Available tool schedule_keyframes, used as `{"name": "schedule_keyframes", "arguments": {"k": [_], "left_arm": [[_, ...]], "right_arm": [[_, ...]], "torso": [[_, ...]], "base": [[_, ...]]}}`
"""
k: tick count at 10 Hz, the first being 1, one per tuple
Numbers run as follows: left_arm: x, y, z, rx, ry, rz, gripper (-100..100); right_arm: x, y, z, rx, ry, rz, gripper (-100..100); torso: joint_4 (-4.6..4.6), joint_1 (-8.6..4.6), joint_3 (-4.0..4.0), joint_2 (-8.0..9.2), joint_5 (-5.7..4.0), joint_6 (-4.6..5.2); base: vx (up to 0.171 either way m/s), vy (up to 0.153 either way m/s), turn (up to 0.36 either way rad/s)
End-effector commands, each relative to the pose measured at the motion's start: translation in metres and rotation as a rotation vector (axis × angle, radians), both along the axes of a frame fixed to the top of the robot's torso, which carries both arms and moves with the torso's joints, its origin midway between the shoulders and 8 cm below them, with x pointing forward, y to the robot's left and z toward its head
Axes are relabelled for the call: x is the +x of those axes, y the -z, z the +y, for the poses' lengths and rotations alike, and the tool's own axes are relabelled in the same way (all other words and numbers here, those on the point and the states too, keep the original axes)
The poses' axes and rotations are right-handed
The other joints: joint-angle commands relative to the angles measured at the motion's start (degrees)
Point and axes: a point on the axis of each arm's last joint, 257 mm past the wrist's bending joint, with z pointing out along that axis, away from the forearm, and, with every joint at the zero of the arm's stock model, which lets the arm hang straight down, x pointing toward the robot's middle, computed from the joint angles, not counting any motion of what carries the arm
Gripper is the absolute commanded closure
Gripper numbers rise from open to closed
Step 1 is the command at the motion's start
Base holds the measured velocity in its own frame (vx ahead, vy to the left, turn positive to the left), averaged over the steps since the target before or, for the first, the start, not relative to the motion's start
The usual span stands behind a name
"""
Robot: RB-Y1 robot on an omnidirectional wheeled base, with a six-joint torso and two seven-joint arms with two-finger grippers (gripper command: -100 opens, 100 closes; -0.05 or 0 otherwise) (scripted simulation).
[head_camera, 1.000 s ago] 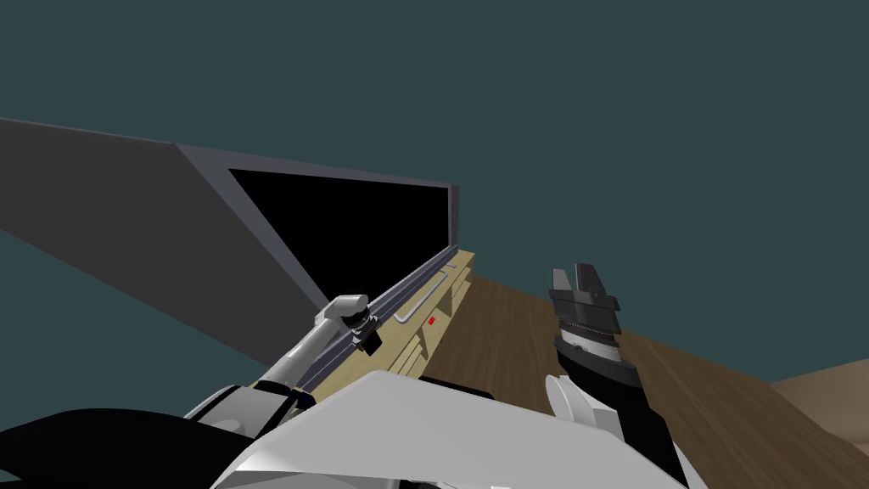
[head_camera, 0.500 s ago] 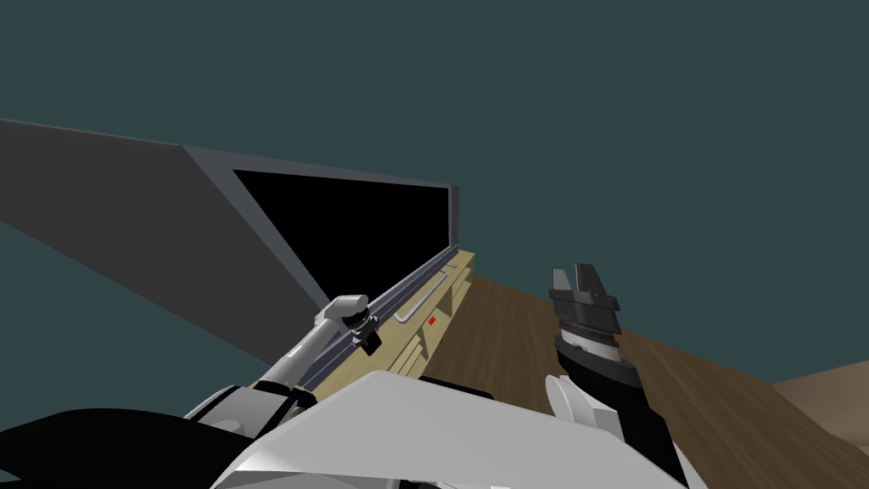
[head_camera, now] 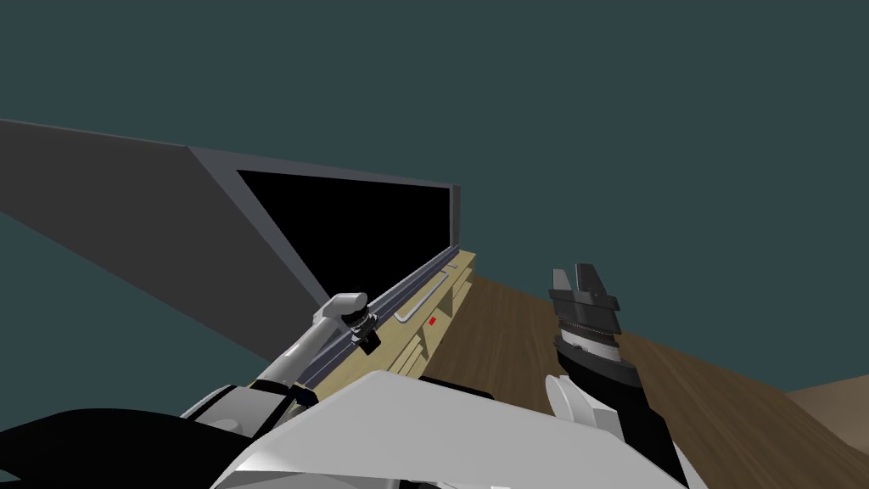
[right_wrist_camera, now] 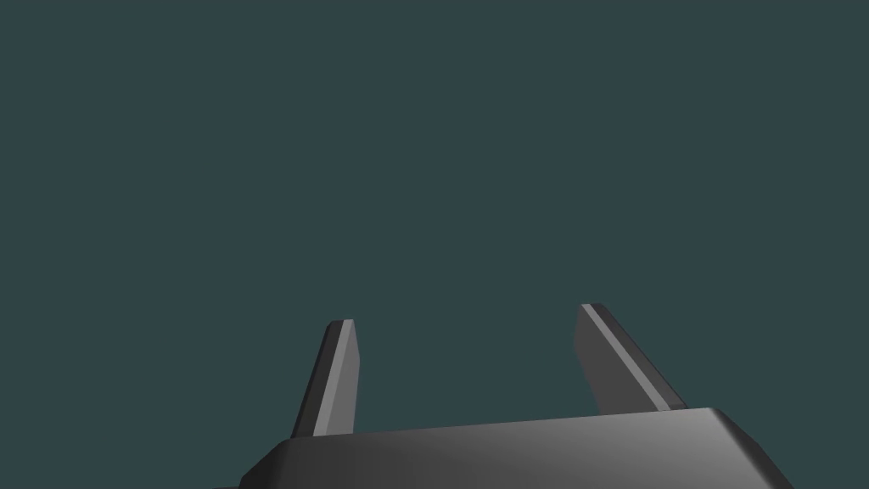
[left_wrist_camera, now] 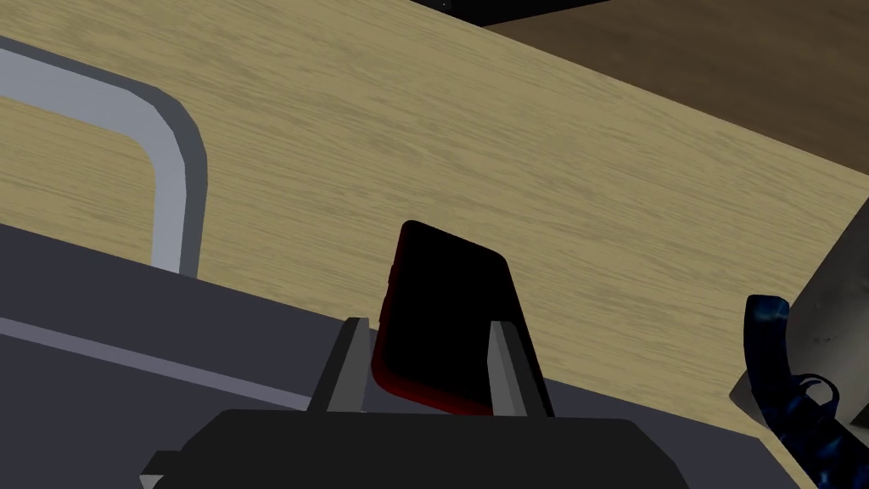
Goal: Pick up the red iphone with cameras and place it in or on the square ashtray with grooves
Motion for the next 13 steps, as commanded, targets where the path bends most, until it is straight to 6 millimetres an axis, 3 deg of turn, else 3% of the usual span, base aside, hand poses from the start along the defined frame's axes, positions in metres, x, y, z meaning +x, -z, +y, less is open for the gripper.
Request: {"name": "schedule_keyframes", "arguments": {"k": [1,2,6,13], "left_arm": [[0.000,0.000,0.000,0.000,0.000,0.000,0],[-0.004,0.001,-0.008,-0.013,0.027,0.017,100],[-0.010,-0.011,-0.011,-0.023,0.075,0.038,100],[-0.007,-0.070,0.000,-0.029,0.116,-0.001,100]], "right_arm": [[0.000,0.000,0.000,0.000,0.000,0.000,0],[0.000,0.000,0.000,0.000,0.000,0.000,0],[0.000,0.000,0.000,0.000,0.000,0.000,0],[0.000,0.000,0.000,0.000,0.000,0.000,0]], "torso": [[0.00,0.00,0.00,0.00,0.00,0.00],[0.00,0.03,0.01,0.01,0.01,0.00],[0.10,-0.20,0.43,0.80,-0.07,-0.06],[0.06,0.36,0.27,0.49,0.03,0.01]], "base": [[0.000,0.000,0.000],[-0.092,-0.061,0.009],[-0.175,-0.063,0.070],[-0.126,0.064,0.116]]}}
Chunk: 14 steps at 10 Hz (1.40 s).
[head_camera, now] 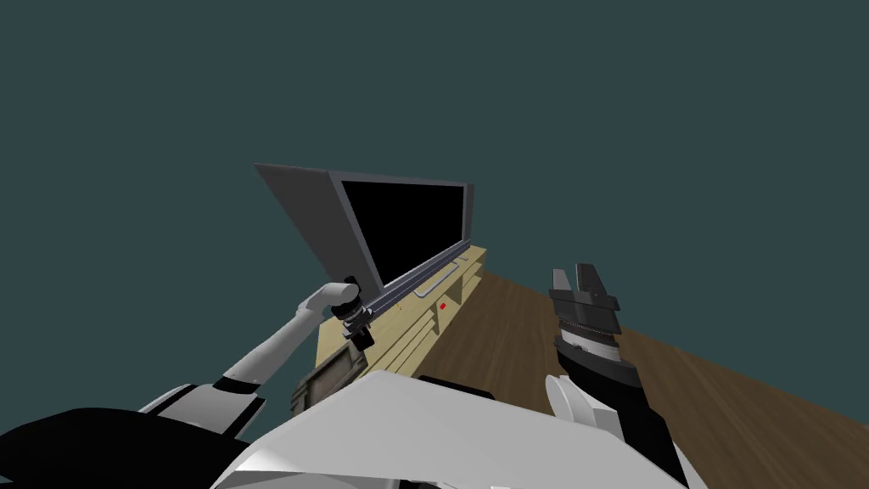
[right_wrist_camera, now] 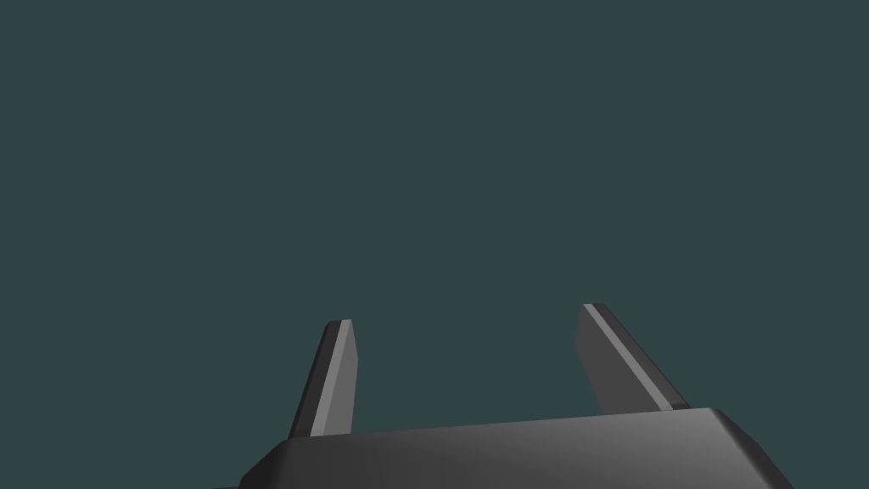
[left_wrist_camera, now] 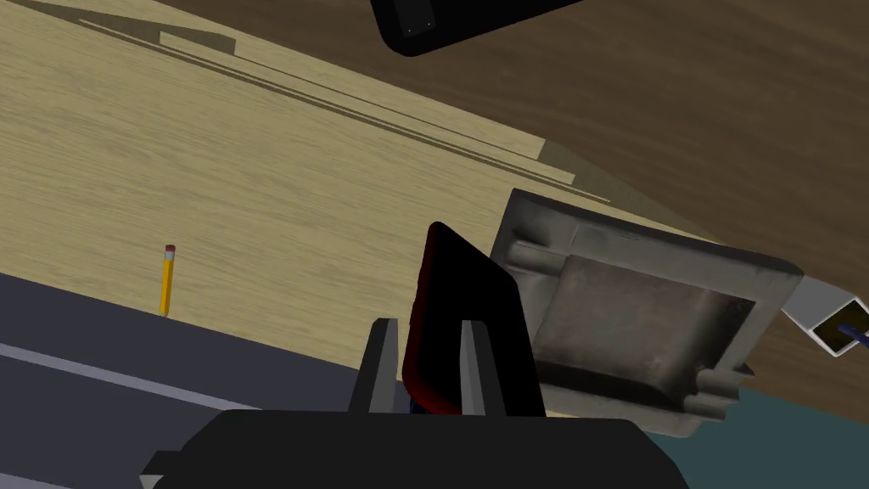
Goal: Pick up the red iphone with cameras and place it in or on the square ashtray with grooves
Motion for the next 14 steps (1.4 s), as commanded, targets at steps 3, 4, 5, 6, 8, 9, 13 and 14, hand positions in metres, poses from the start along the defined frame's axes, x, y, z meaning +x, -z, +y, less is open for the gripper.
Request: {"name": "schedule_keyframes", "arguments": {"k": [3,4,5,6,8,9,13,14], "left_arm": [[0.001,-0.029,0.003,0.004,0.028,-0.018,100],[0.001,-0.036,0.004,0.006,0.037,-0.020,100],[0.000,-0.042,0.004,0.009,0.045,-0.021,100],[-0.001,-0.048,0.005,0.012,0.054,-0.020,100],[-0.005,-0.064,0.007,0.021,0.079,-0.014,100],[-0.007,-0.073,0.008,0.027,0.093,-0.012,100],[-0.014,-0.096,0.013,0.037,0.107,0.003,100],[-0.012,-0.094,0.012,0.037,0.106,-0.003,100]], "right_arm": [[0.000,0.000,0.000,0.000,0.000,0.000,0],[0.000,0.000,0.000,0.000,0.000,0.000,0],[0.000,0.000,0.000,0.000,0.000,0.000,0],[0.000,0.000,0.000,0.000,0.000,0.000,0],[0.000,0.000,0.000,0.000,0.000,0.000,0],[0.000,0.000,0.000,0.000,0.000,0.000,0],[0.000,0.000,0.000,0.000,0.000,0.000,0],[0.000,0.000,0.000,0.000,0.000,0.000,0]], "torso": [[-0.03,-0.05,-0.09,-0.16,-0.02,0.03],[-0.03,-0.07,-0.10,-0.17,-0.02,0.05],[-0.03,-0.06,-0.09,-0.16,-0.02,0.05],[-0.02,-0.02,-0.08,-0.14,0.00,0.04],[-0.01,0.09,-0.06,-0.11,0.01,0.02],[0.00,0.11,-0.04,-0.09,0.04,0.05],[-0.04,-0.05,-0.17,-0.32,0.03,0.11],[-0.04,-0.24,-0.17,-0.33,0.00,0.14]], "base": [[-0.051,0.068,0.102],[-0.057,0.071,0.086],[-0.056,0.085,0.075],[-0.045,0.095,0.091],[-0.061,0.113,0.091],[-0.043,0.113,0.103],[-0.010,0.080,0.053],[0.000,0.000,0.000]]}}
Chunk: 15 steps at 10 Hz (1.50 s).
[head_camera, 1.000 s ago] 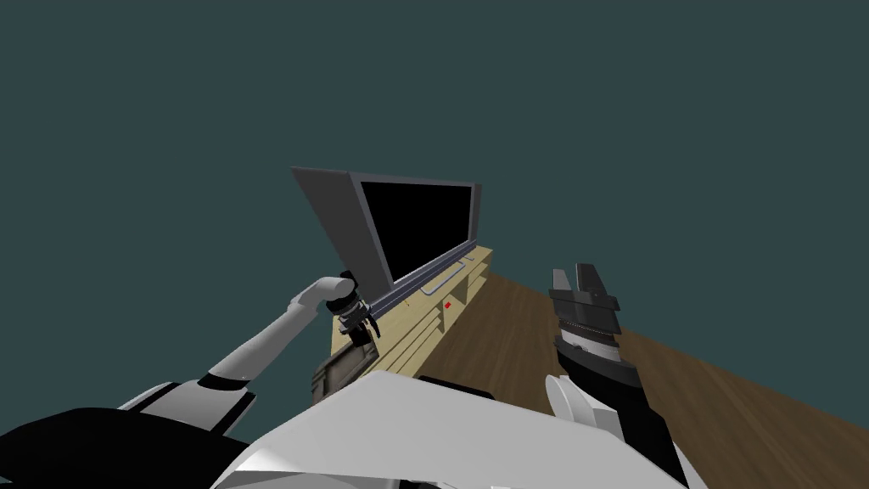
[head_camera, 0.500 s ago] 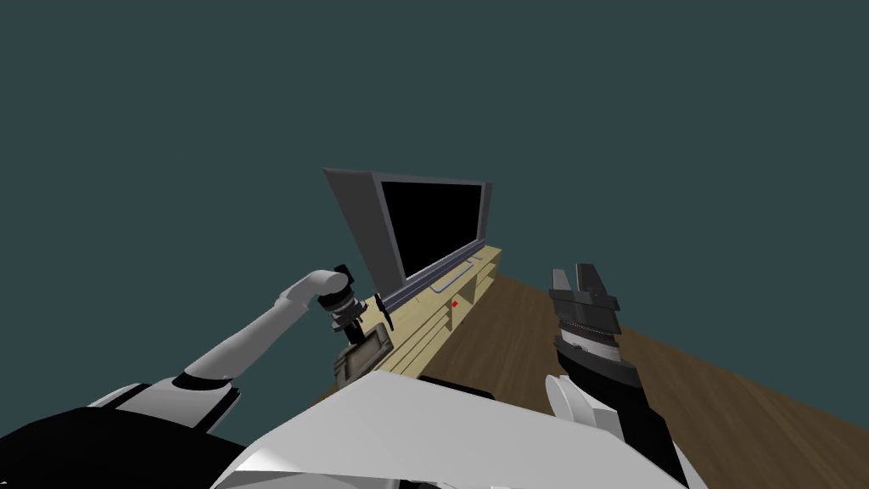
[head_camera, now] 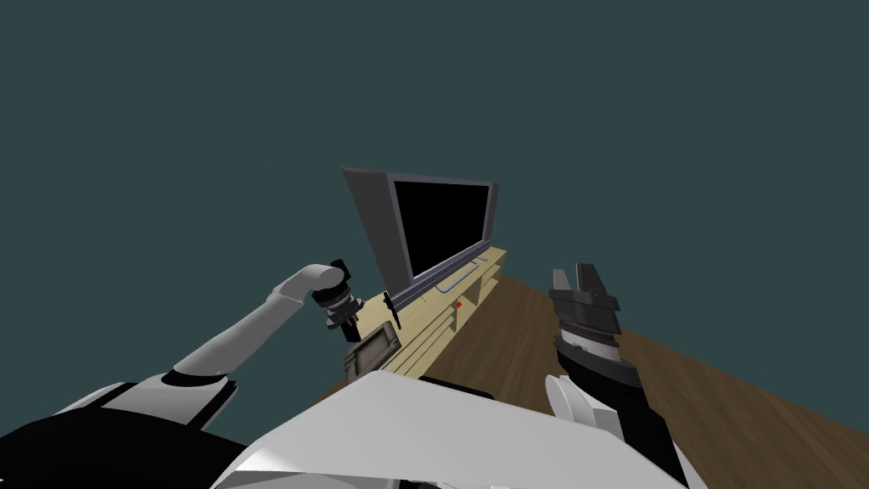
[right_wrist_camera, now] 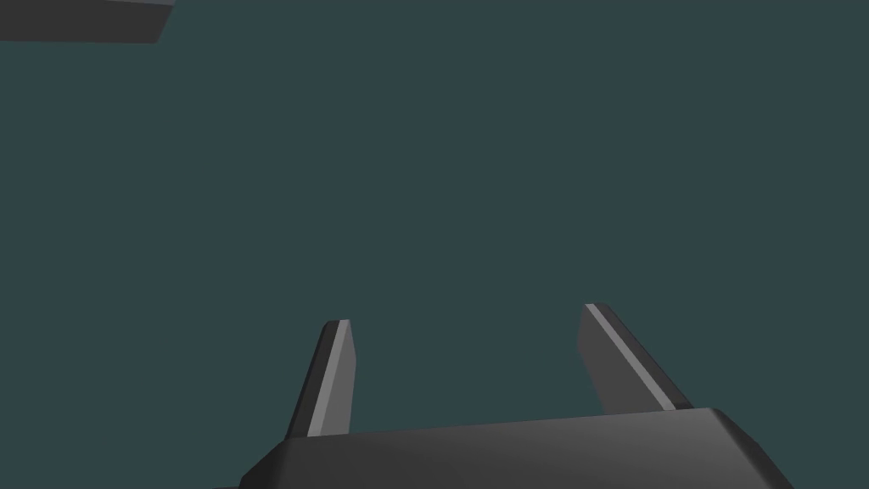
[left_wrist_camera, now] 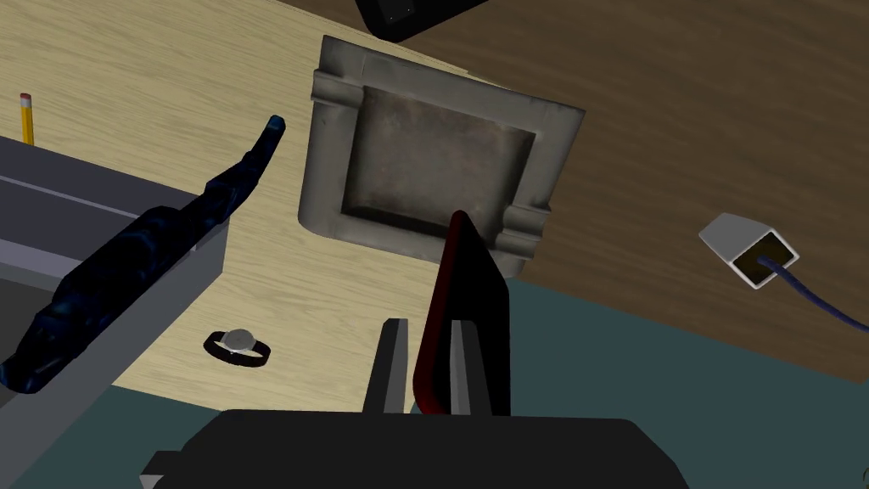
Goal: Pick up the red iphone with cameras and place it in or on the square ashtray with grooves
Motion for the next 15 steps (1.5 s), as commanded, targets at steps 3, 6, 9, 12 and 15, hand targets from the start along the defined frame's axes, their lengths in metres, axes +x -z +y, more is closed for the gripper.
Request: {"name": "schedule_keyframes", "arguments": {"k": [3,6,9,12,15], "left_arm": [[0.000,0.000,0.000,0.000,0.000,0.000,-100],[0.000,0.000,0.000,0.000,0.000,0.000,0],[0.000,-0.033,0.006,-0.001,-0.011,-0.001,-100],[0.001,-0.045,0.008,-0.001,-0.013,-0.003,-100],[0.000,-0.045,0.008,-0.001,-0.014,-0.001,0]], "right_arm": [[0.000,0.000,0.000,0.000,0.000,0.000,0],[0.000,0.000,0.000,0.000,0.000,0.000,0],[0.000,0.000,0.000,0.000,0.000,0.000,0],[0.000,0.000,0.000,0.000,0.000,0.000,0],[0.000,0.000,0.000,0.000,0.000,0.000,0]], "torso": [[-0.01,-0.05,-0.02,-0.03,-0.02,0.00],[-0.01,-0.06,-0.02,-0.03,-0.02,0.00],[0.01,-0.09,0.01,0.01,-0.03,0.00],[0.01,-0.09,0.01,0.01,-0.03,0.01],[-0.01,-0.06,-0.02,-0.03,-0.01,0.00]], "base": [[0.000,0.000,0.000],[0.000,0.000,0.000],[-0.011,-0.006,-0.021],[-0.008,-0.005,-0.013],[0.000,0.000,0.000]]}}
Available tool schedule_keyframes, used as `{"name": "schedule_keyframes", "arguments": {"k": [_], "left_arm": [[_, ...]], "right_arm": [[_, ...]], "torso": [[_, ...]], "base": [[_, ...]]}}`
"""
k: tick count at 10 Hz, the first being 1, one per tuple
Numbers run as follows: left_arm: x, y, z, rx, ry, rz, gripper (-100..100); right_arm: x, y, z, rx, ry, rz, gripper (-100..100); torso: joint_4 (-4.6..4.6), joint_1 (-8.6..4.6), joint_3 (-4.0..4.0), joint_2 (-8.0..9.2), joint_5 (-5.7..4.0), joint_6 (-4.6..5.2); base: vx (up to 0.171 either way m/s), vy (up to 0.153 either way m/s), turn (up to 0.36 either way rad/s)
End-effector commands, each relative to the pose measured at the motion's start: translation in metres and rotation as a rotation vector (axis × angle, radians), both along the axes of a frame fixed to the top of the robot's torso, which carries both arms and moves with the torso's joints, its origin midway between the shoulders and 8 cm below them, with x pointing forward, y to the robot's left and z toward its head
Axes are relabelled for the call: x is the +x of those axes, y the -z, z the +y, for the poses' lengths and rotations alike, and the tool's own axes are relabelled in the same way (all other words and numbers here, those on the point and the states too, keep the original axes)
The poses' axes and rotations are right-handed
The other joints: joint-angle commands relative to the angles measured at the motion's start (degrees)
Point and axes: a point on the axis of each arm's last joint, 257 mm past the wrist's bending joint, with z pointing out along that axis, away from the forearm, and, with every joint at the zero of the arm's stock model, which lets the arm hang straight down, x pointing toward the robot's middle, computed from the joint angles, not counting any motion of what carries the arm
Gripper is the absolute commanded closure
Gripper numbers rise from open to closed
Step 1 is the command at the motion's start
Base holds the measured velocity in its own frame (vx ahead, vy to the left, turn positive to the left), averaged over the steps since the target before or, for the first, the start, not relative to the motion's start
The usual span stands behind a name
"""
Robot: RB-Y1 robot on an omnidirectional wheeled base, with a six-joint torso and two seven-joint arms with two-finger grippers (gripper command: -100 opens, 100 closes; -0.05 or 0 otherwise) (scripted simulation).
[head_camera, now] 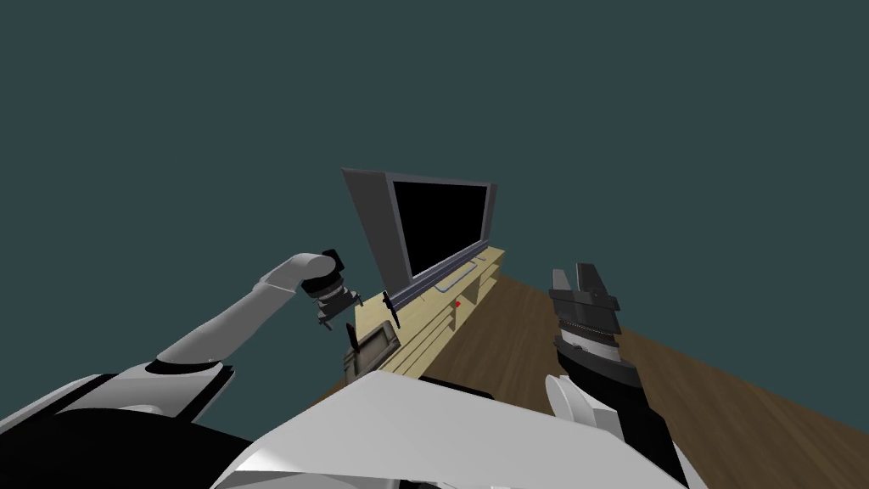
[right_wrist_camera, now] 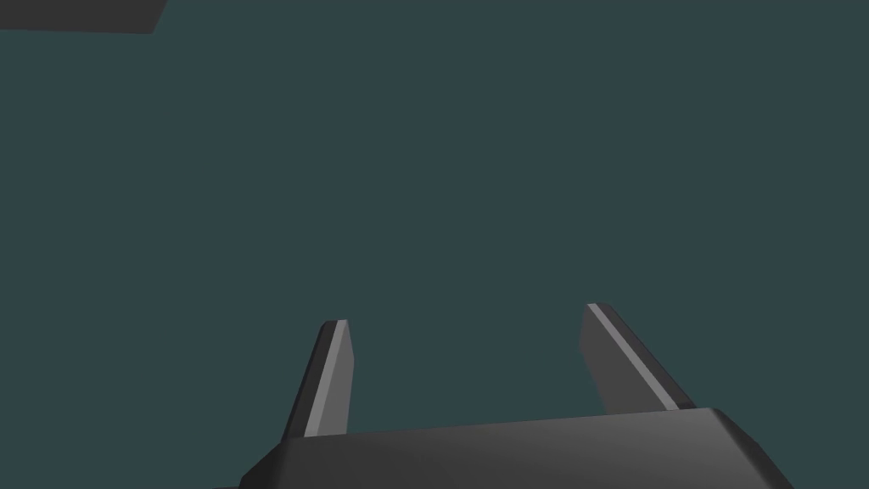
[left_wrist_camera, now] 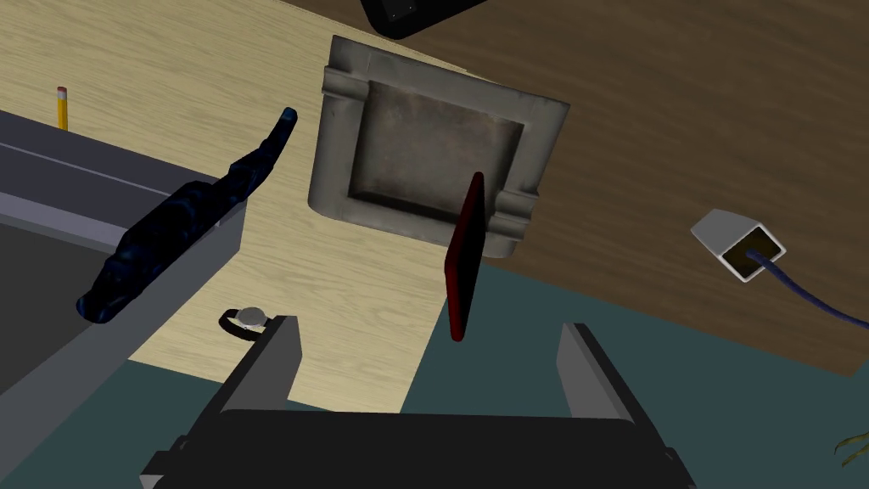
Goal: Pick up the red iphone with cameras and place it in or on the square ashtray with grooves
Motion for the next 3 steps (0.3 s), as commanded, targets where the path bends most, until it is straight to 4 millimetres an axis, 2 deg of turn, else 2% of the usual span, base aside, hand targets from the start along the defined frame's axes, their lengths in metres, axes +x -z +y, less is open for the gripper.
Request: {"name": "schedule_keyframes", "arguments": {"k": [1,3], "left_arm": [[0.0000,0.0000,0.0000,0.000,0.000,0.000,0],[0.0000,0.0000,0.0000,0.000,0.000,0.000,0]], "right_arm": [[0.0000,0.0000,0.0000,0.000,0.000,0.000,0],[0.0000,0.0000,0.0000,0.000,0.000,0.000,0]], "torso": [[0.00,0.00,0.00,0.00,0.00,0.00],[0.00,0.00,0.00,0.00,0.00,0.00]], "base": [[0.000,0.000,0.000],[0.000,0.000,0.000]]}}
